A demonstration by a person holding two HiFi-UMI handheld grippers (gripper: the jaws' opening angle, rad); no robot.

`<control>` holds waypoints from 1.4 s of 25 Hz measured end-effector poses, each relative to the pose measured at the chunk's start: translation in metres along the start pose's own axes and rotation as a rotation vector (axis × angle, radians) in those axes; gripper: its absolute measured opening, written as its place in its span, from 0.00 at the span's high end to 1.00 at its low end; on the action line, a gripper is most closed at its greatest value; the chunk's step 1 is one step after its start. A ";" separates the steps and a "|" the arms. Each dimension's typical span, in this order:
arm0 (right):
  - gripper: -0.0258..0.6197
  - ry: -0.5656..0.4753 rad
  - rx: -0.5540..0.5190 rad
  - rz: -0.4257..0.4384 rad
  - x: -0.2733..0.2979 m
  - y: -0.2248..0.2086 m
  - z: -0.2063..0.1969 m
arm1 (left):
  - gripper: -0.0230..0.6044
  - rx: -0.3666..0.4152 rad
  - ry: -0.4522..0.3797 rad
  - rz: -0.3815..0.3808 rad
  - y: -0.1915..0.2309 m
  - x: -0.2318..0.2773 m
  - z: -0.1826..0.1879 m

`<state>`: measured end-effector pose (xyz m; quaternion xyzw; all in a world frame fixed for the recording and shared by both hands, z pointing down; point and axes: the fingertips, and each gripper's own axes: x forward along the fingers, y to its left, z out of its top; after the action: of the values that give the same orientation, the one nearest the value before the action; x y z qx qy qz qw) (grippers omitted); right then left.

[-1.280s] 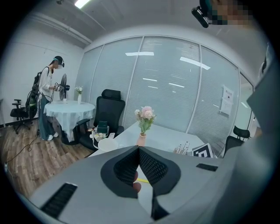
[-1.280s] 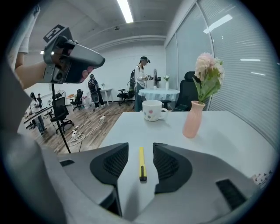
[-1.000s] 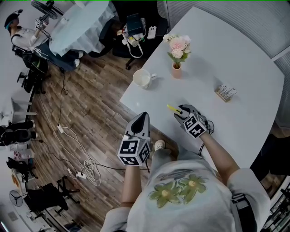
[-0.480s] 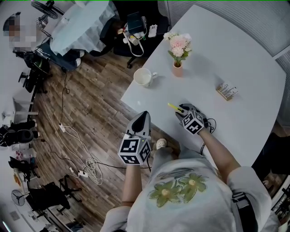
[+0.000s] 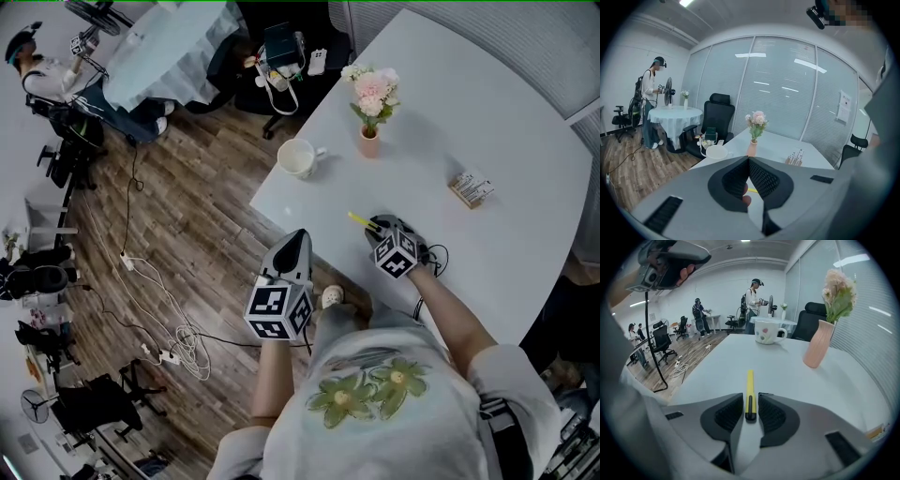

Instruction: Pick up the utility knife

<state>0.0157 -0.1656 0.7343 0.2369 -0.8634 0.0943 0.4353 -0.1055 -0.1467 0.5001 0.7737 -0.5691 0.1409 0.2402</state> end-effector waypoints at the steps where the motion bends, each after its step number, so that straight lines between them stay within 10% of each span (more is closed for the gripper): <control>1: 0.79 0.000 -0.007 -0.007 0.000 0.000 0.000 | 0.96 -0.001 0.000 0.001 0.001 0.000 0.000; 35: 0.85 0.037 -0.013 -0.034 -0.007 0.006 0.009 | 0.96 0.008 -0.016 -0.039 0.010 -0.010 0.004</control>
<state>0.0095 -0.1615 0.7235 0.2468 -0.8517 0.0856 0.4543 -0.1182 -0.1436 0.4937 0.7867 -0.5552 0.1322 0.2352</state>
